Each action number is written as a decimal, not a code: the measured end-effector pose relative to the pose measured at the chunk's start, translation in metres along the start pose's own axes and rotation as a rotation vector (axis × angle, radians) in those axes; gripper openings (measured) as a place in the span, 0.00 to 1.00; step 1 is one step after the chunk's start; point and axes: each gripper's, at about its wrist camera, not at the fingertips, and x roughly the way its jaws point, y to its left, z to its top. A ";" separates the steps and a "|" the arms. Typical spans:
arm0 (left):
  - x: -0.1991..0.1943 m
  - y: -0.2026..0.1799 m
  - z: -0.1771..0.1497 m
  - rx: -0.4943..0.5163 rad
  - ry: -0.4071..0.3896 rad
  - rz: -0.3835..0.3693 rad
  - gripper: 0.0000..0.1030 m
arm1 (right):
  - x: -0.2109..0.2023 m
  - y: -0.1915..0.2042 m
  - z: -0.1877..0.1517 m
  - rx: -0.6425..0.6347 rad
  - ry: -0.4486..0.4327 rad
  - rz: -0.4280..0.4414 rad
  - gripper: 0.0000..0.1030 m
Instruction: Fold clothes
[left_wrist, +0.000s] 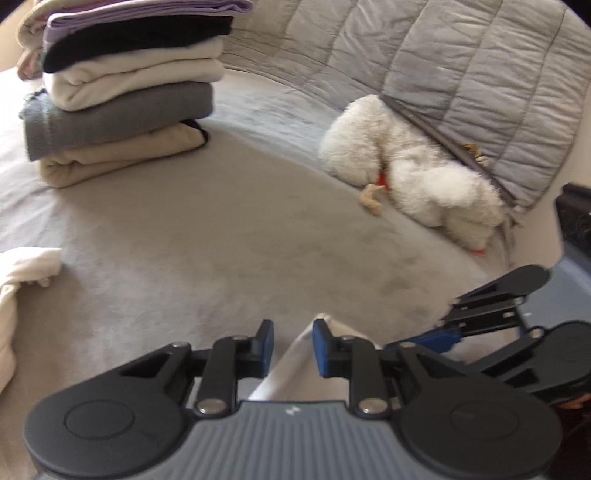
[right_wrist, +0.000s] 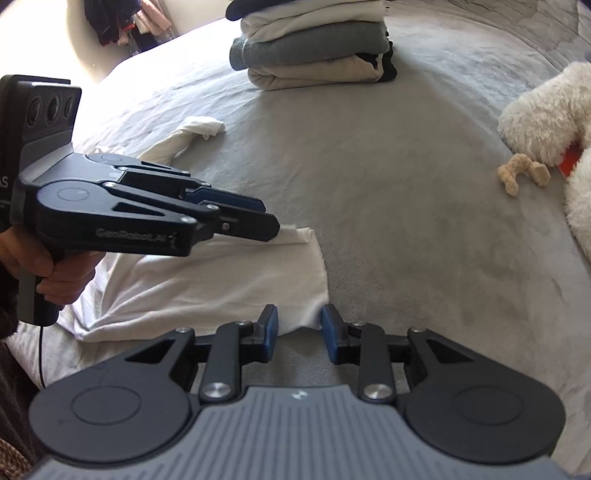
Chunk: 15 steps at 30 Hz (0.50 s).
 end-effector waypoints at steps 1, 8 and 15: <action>0.001 0.000 0.001 0.004 0.009 -0.010 0.23 | 0.000 -0.001 0.000 0.007 -0.003 0.005 0.30; 0.014 -0.007 0.001 0.037 0.027 0.021 0.16 | 0.006 0.004 -0.002 -0.008 -0.028 -0.023 0.30; 0.011 -0.016 0.000 -0.037 -0.086 0.115 0.01 | 0.001 0.009 -0.004 -0.050 -0.028 -0.094 0.02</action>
